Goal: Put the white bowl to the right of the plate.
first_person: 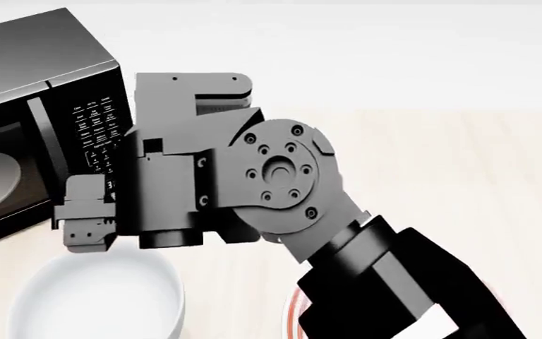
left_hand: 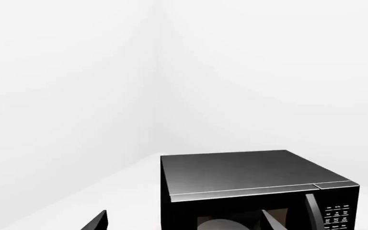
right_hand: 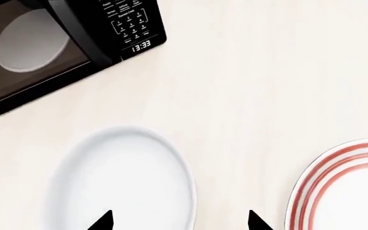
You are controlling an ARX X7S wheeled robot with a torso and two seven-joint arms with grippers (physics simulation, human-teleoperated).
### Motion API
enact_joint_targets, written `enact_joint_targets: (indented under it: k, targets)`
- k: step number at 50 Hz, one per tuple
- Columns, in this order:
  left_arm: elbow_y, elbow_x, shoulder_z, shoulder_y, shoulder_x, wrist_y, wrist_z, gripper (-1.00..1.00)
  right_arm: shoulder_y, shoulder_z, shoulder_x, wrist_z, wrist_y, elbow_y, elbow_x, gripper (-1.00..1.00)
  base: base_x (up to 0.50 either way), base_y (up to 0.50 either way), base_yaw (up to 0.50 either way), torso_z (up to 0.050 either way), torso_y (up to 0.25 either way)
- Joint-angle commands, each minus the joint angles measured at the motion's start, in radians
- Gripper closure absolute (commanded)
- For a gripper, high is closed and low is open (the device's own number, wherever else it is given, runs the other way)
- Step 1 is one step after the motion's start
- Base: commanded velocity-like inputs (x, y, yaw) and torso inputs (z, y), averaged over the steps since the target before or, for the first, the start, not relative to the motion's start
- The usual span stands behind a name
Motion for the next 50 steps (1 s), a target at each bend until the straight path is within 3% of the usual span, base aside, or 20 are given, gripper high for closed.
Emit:
enact_joint_targets:
  k: [1, 16, 24, 50]
  targets:
    - [0.003, -0.004, 0.000, 0.009, -0.006, 0.011, -0.004, -1.00, -0.040, -0.029, -0.001, 0.002, -0.063, 0.023, 0.021, -1.00, 0.00, 0.00, 0.00, 0.000, 0.000]
    - [0.002, -0.001, 0.007, 0.020, -0.009, 0.027, -0.006, -1.00, -0.108, -0.043, -0.001, -0.056, -0.189, 0.010, 0.043, -1.00, 0.00, 0.00, 0.00, 0.000, 0.000]
    - [0.007, -0.007, 0.002, 0.028, -0.013, 0.035, -0.009, -1.00, -0.147, -0.049, 0.005, 0.033, -0.293, -0.012, 0.039, -1.00, 0.00, 0.00, 0.00, 0.000, 0.000]
    - [0.014, -0.008, -0.005, 0.055, -0.024, 0.066, -0.014, -1.00, -0.222, -0.107, -0.009, 0.026, -0.386, 0.011, 0.139, -1.00, 0.00, 0.00, 0.00, 0.000, 0.000]
